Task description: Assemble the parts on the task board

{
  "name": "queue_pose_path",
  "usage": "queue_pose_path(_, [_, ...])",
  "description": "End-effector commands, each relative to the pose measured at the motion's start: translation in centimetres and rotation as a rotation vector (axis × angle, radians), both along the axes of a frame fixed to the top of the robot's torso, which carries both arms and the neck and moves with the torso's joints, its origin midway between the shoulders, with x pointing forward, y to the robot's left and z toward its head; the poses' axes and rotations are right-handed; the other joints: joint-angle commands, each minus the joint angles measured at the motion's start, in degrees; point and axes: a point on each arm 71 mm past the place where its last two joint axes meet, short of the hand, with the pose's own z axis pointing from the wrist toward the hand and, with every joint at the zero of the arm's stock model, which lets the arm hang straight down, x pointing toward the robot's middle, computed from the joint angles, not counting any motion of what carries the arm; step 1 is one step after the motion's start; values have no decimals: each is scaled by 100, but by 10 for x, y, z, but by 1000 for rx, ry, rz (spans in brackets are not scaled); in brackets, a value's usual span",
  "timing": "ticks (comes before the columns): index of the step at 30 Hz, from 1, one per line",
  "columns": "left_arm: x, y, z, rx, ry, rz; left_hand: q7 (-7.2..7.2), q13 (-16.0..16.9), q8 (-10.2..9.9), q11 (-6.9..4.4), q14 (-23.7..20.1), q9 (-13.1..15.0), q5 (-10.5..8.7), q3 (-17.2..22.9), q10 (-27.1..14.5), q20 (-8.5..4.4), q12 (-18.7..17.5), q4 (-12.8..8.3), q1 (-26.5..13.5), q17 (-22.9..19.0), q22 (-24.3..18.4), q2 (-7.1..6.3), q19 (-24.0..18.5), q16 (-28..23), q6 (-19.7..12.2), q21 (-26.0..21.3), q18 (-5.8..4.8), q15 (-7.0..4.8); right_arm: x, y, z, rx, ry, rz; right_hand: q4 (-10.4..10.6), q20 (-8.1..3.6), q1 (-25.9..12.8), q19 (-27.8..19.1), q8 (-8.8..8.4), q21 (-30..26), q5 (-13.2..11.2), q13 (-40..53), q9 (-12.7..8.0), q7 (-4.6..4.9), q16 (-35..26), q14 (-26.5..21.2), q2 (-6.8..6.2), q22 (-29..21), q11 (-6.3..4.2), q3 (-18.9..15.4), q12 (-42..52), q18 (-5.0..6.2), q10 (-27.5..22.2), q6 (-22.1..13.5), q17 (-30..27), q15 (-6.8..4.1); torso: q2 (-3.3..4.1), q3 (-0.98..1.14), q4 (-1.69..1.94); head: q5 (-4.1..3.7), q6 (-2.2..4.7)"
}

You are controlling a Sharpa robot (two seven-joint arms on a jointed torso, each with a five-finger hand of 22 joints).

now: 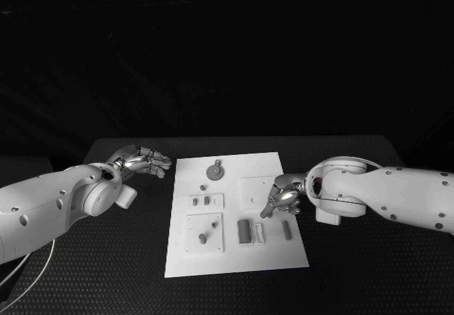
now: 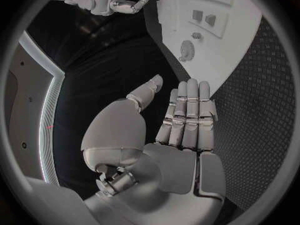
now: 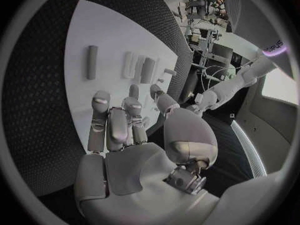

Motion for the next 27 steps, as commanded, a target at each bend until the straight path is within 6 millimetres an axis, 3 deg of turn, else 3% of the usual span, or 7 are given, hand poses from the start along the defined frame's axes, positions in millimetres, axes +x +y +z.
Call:
queue_pose_path(1, [-1,-1,1,-13,-5,-12,24,-5,2,-8,40,-6,16,-15,-33,10,6,21,-59,7,8,11,25,-37,2,-24,60,18,-2,-12,-2,-99,-5,-23,-3,27,24,-39,59,-22,5,-6,31,3,-18,-28,-20,100,3,-56,-22,173,-21,56,-3,-4,1,0,-1,-19,6])
queue_pose_path(5, [-1,-1,1,-13,-7,-13,-9,-6,35,-8,42,8,16,-18,-35,11,6,25,-64,25,17,33,26,-52,60,-33,60,17,-2,-19,1,-130,-56,-34,-1,40,15,-44,86,-22,6,-6,53,-11,-17,-37,-50,99,-9,-86,-22,173,-21,91,-12,-8,-1,7,-4,-34,0])
queue_pose_path(11, [-1,1,3,-14,-24,-1,-21,-8,9,-8,45,-5,16,-28,-34,11,8,20,-71,44,25,25,27,-68,14,-45,60,18,-7,-26,3,-169,-93,-27,14,56,-29,-47,161,-32,11,1,131,-46,-18,-35,-113,91,-41,-124,-16,173,-29,171,-7,-27,-2,-2,4,-60,3])
queue_pose_path(17, [-1,2,3,-13,-23,0,-16,-3,2,-17,51,-9,15,-31,-11,11,20,20,-74,54,30,26,30,-74,3,-49,60,17,-11,-32,0,-242,-113,11,38,46,-82,-8,325,-31,12,87,406,-101,10,63,-161,87,-93,-129,82,173,-20,211,122,-61,2,1,-2,-91,15])
queue_pose_path(27, [-1,1,2,-16,-21,-8,-20,-1,6,-22,54,-8,15,-32,-1,10,24,24,-78,61,34,31,32,-78,9,-51,60,16,-19,-32,-13,-273,-84,42,212,32,-345,-10,341,-49,15,95,568,-106,9,50,-200,87,-100,-65,67,173,-45,148,107,-74,-1,-1,2,-124,15])
